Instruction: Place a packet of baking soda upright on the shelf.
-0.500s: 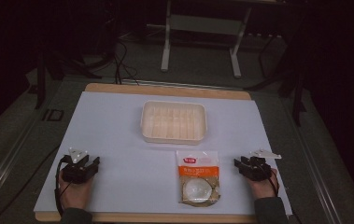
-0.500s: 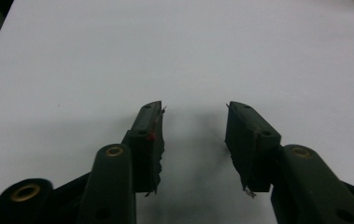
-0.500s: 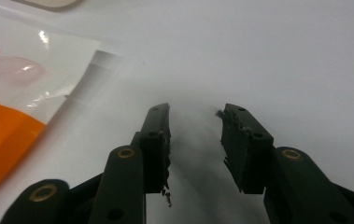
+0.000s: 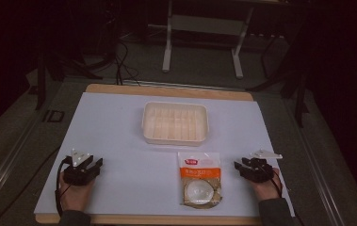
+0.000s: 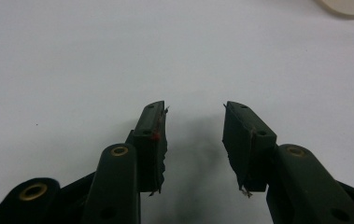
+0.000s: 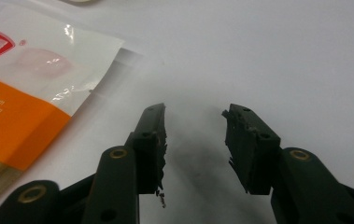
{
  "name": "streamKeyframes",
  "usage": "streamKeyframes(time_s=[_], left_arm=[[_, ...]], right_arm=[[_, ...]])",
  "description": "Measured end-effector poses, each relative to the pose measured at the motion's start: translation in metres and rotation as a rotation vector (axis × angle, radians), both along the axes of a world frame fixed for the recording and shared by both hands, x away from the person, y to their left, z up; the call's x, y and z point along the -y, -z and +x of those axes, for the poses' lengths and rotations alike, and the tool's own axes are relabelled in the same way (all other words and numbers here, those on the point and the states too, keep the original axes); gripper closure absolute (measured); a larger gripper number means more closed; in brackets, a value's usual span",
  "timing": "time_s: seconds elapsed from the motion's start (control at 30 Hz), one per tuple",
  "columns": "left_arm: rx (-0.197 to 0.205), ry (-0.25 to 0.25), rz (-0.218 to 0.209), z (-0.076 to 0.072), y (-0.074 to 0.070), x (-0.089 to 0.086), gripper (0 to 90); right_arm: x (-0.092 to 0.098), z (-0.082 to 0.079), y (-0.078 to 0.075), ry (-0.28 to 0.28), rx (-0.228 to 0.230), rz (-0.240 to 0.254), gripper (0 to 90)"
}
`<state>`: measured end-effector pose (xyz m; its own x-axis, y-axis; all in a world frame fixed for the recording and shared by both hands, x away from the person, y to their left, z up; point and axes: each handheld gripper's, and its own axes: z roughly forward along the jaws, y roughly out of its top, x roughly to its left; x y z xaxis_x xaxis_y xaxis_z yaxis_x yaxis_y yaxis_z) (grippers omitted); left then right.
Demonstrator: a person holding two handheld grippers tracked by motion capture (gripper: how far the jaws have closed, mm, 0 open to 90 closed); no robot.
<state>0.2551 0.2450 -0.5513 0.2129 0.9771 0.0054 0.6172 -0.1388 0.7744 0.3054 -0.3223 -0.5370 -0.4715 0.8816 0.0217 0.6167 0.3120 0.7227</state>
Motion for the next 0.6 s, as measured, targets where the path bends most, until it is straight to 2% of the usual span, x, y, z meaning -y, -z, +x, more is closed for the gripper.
streamKeyframes(time_s=[0.33, 0.6], left_arm=[[-0.002, 0.004, 0.016, 0.0, 0.0, 0.002, 57.6], [-0.004, 0.012, 0.031, 0.0, 0.0, 0.003, 57.1]], right_arm=[[-0.015, 0.007, -0.005, -0.077, -0.002, -0.011, 49.5], [-0.034, 0.017, -0.005, -0.13, -0.018, 0.016, 44.6]])
